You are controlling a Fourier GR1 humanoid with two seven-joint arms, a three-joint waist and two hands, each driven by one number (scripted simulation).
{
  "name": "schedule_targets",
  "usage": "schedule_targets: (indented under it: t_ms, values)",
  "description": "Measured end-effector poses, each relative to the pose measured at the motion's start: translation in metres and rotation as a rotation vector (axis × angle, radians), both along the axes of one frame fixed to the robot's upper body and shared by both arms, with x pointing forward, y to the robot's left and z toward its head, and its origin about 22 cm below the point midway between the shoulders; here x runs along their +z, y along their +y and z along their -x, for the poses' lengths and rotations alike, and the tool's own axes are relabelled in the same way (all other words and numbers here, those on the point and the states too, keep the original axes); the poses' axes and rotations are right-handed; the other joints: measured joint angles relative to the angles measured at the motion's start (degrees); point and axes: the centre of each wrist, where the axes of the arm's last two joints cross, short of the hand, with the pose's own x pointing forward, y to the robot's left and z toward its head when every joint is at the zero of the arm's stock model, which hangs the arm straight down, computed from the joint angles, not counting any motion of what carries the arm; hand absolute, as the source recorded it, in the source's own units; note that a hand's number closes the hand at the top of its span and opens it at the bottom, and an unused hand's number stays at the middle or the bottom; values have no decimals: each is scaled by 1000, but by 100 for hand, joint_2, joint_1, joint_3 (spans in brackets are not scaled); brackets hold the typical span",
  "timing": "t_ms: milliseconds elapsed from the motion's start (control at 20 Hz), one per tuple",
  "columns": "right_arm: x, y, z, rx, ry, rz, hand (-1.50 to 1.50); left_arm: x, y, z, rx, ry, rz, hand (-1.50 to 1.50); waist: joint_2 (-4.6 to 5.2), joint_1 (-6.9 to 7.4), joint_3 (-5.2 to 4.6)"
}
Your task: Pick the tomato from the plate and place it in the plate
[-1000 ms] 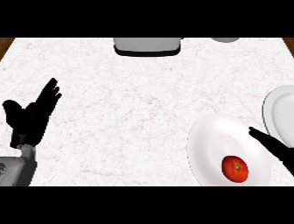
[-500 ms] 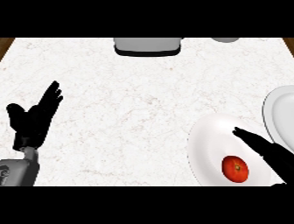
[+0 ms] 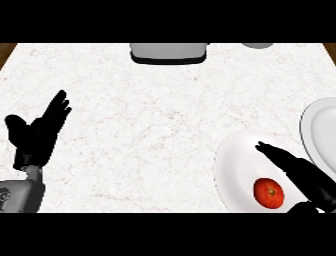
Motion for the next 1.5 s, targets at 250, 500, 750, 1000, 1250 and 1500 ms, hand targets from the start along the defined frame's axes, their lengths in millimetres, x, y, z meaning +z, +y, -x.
schedule_targets:
  t_ms: [250, 500, 750, 1000, 1250, 1500]
  values:
    - [-7, 4, -3, 15, 14, 42, -150, -3, -1, -4, 4, -7, -10, 0, 1, -4, -1]
    - [-13, 9, -5, 99, 45, 79, 150, -1, -1, -5, -3, -2, -9, 0, -15, 2, -29]
    - [-13, 17, -4, 155, 15, 70, 150, -3, -3, -4, -1, -5, -3, 0, -33, -7, -59]
    - [-15, 24, -2, 163, -2, 55, 150, -4, 6, -4, 1, -1, -7, 0, -34, -12, -76]
    - [-12, 43, -23, -44, -62, 47, 150, -2, -4, -4, -8, 0, -5, 0, -12, 21, -59]
    - [4, 79, -61, -394, -163, 76, 150, 1, -4, -6, -28, -5, -8, 0, 17, 125, -23]
